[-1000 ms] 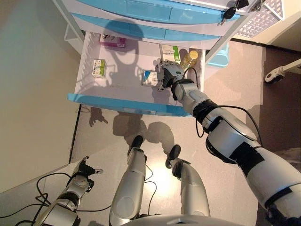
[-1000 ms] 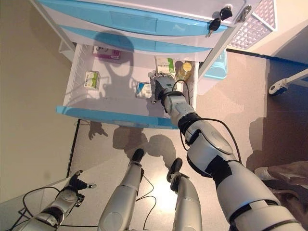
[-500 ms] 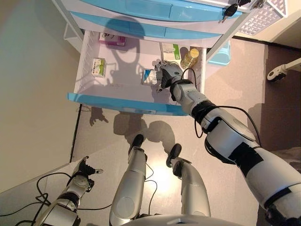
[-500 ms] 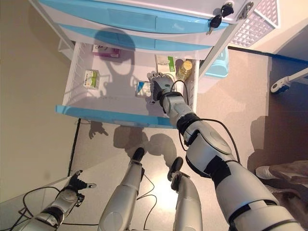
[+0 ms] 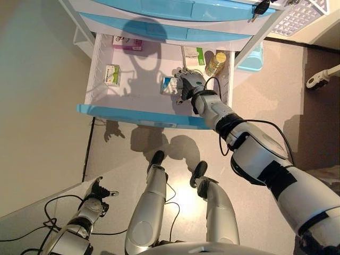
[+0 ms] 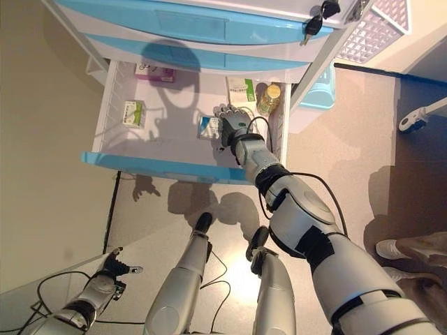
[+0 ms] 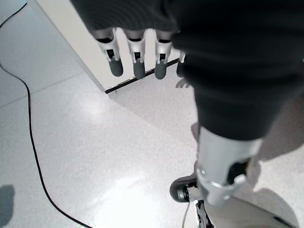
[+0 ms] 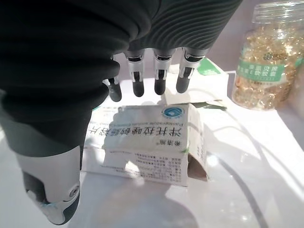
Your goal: Open the drawer and pick up the medicine
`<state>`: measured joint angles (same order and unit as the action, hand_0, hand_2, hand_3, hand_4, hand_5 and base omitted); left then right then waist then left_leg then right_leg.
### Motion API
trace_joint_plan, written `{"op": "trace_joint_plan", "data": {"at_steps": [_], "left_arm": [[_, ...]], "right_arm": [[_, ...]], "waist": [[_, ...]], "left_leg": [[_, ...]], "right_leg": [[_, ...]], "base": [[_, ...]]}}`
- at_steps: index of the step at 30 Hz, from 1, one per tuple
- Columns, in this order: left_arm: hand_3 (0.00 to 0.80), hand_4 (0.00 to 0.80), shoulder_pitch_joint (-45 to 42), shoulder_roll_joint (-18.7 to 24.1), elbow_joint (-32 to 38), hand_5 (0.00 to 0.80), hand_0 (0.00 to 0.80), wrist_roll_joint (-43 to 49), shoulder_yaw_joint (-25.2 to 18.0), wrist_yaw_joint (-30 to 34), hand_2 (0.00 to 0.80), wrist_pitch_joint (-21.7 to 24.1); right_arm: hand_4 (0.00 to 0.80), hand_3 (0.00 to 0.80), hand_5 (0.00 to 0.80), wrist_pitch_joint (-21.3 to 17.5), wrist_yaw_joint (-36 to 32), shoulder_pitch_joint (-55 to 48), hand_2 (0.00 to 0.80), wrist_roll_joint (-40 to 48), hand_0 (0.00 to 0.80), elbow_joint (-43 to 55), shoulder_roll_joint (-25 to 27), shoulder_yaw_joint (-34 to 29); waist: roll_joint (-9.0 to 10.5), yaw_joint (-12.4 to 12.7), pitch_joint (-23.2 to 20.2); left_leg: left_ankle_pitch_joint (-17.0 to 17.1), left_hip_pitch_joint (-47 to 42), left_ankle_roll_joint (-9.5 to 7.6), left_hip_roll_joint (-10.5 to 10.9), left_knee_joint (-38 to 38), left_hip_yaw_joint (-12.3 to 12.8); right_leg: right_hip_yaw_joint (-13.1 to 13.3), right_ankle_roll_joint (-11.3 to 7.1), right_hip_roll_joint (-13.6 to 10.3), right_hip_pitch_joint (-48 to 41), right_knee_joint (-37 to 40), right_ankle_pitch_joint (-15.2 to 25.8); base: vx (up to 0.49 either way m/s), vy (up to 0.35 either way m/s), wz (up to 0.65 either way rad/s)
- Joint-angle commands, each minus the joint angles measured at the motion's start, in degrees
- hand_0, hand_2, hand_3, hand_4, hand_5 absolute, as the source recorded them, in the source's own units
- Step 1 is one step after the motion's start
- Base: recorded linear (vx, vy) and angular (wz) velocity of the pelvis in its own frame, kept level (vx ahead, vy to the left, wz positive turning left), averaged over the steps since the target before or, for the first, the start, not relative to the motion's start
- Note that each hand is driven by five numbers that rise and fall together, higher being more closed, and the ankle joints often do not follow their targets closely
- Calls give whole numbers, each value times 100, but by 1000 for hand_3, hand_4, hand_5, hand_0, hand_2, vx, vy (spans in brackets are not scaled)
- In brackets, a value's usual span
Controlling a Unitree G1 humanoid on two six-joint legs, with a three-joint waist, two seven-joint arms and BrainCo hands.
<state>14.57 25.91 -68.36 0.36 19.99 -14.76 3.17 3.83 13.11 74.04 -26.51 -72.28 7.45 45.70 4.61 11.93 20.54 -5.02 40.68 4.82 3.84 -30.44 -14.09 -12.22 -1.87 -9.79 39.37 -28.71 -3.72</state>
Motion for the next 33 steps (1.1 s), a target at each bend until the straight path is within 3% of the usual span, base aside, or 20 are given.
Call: {"op": "trace_joint_plan", "data": {"at_steps": [1, 3, 7, 8, 9, 10, 11, 12, 13, 15, 16, 22, 23, 24, 26, 27, 29, 30, 31, 33], "left_arm": [[0, 0, -78, 107, -82, 0, 0, -168, 3, -115, 0, -4], [0, 0, -70, 100, -77, 0, 0, -173, 9, -120, 0, -7], [0, 0, -85, 93, -61, 0, 0, -195, 9, -122, 0, -1], [0, 0, -91, 95, -64, 0, 0, -203, 17, -133, 0, 2], [0, 0, -81, 96, -60, 0, 0, -203, 18, -134, 0, 3], [0, 0, -100, 87, -46, 0, 0, -226, 22, -140, 0, 8], [0, 0, -103, 84, -44, 0, 0, -234, 20, -141, 0, 12], [0, 0, -88, 85, -45, 0, 0, -234, 19, -144, 0, 13], [0, 0, -101, 82, -39, 0, 0, -240, 22, -146, 0, 10], [0, 0, -96, 69, -27, 0, 0, -244, 28, -157, 0, 8], [0, 0, -106, 68, -31, 0, 0, -244, 27, -156, 0, 7], [0, 0, -126, 41, -24, 0, 0, -250, 36, -156, 0, 10], [0, 0, -115, 41, -20, 0, 0, -250, 36, -156, 0, 11], [0, 0, -124, 40, -15, 0, 0, -265, 18, -152, 0, 14], [0, 0, -131, 23, -21, 0, 0, -264, 21, -147, 0, 7], [0, 0, -122, 19, -19, 0, 0, -268, 14, -144, 0, 8], [0, 0, -131, 13, -29, 0, 0, -270, 10, -150, 0, 3], [0, 0, -127, 7, -24, 0, 0, -266, 4, -145, 0, 3], [0, 0, -138, 2, -29, 0, 0, -265, 7, -150, 0, 4], [0, 0, -149, -10, -33, 0, 0, -270, 13, -145, 0, 6]], "right_arm": [[0, 0, 0, -8, 218, 561, 0, -130, 0, -124, 101, -76], [0, 0, 0, -4, 233, 560, 0, -119, 0, -119, 118, -99], [0, 0, 0, 19, 274, 579, 0, -74, 0, -148, 175, -159], [0, 0, 0, 26, 297, 572, 0, -49, 0, -158, 181, -179], [0, 0, 0, 28, 299, 582, 0, -50, 0, -157, 189, -180], [0, 0, 0, 34, 325, 588, 0, -6, 0, -188, 219, -211], [0, 0, 0, 40, 327, 592, 0, 8, 0, -204, 235, -226], [0, 0, 0, 49, 350, 604, 0, 20, 0, -215, 269, -258], [0, 0, 0, 48, 360, 590, 0, 43, 0, -218, 278, -274], [0, 0, 0, 54, 367, 580, 0, 65, 0, -230, 330, -293], [0, 0, 0, 53, 365, 571, 0, 65, 0, -231, 323, -291], [0, 0, 0, 61, 340, 529, 0, 44, 0, -273, 329, -292], [232, 232, 232, 62, 342, 538, 232, 43, 232, -273, 336, -294], [800, 800, 800, 58, 327, 520, 800, 36, 800, -267, 316, -284], [800, 800, 800, 59, 321, 505, 800, 26, 800, -265, 318, -290], [800, 800, 800, 59, 321, 511, 800, 22, 800, -263, 325, -288], [800, 800, 800, 55, 321, 490, 800, 28, 800, -255, 318, -290], [800, 800, 800, 52, 324, 496, 800, 28, 800, -246, 327, -291], [800, 800, 800, 50, 320, 480, 800, 22, 800, -246, 317, -285], [800, 800, 800, 53, 315, 460, 800, 13, 800, -250, 320, -293]], "waist": [[-121, 16, 133], [-134, 12, 145], [-155, 9, 143], [-151, 8, 137], [-162, 8, 143], [-164, 11, 137], [-171, 10, 133], [-190, 10, 141], [-180, 11, 135], [-203, 9, 131], [-191, 9, 125], [-221, -1, 126], [-233, -1, 132], [-224, -5, 124], [-228, -10, 123], [-241, -13, 129], [-233, -19, 130], [-246, -20, 138], [-235, -27, 133], [-241, -36, 127]], "left_leg": [[66, 66, -590, 396, 155, 347], [278, 119, -596, 397, 239, 362], [281, 123, -601, 397, 240, 364], [66, 73, -597, 401, 153, 357], [281, 134, -601, 400, 234, 367], [61, 94, -599, 404, 138, 364], [71, 94, -599, 406, 152, 364], [288, 156, -606, 405, 234, 378], [67, 100, -602, 408, 143, 366], [296, 170, -607, 419, 241, 379], [82, 110, -603, 420, 159, 369], [72, 118, -603, 415, 145, 373], [288, 178, -607, 414, 228, 383], [72, 120, -603, 417, 153, 375], [76, 120, -601, 420, 155, 378], [291, 187, -607, 419, 232, 389], [77, 131, -601, 418, 143, 374], [291, 194, -606, 412, 226, 379], [71, 135, -601, 412, 134, 373], [67, 136, -599, 405, 129, 382]], "right_leg": [[181, -342, 36, -251, -98, -64], [147, -300, 28, -205, -7, 122], [159, -307, 23, -198, -20, 122], [199, -351, 25, -229, -118, -60], [160, -307, 17, -182, -29, 124], [196, -354, 22, -223, -122, -61], [193, -356, 21, -223, -108, -52], [157, -313, 15, -167, -26, 130], [197, -357, 18, -213, -119, -58], [161, -315, 6, -154, -25, 135], [200, -359, 13, -201, -115, -49], [213, -355, 15, -186, -134, -64], [174, -311, 8, -139, -44, 120], [215, -353, 13, -171, -136, -62], [220, -356, 13, -173, -131, -61], [186, -311, 9, -116, -49, 121], [230, -352, 17, -151, -160, -67], [197, -307, 15, -104, -80, 111], [233, -346, 21, -151, -173, -77], [233, -342, 16, -151, -174, -78]], "base": [[94, -15, 2], [-41, 15, 1], [3, 4, 0], [0, 0, 0], [89, -9, -2], [0, 0, 0], [0, 0, 0], [5, 7, -3], [-80, 22, -3], [8, 2, -2], [98, -13, -1], [3, 1, 0], [0, 0, 0], [0, 0, 0], [10, 2, 0], [0, 0, 0], [0, 0, 0], [0, 0, 0], [0, 0, 0], [4, 4, -1]]}}
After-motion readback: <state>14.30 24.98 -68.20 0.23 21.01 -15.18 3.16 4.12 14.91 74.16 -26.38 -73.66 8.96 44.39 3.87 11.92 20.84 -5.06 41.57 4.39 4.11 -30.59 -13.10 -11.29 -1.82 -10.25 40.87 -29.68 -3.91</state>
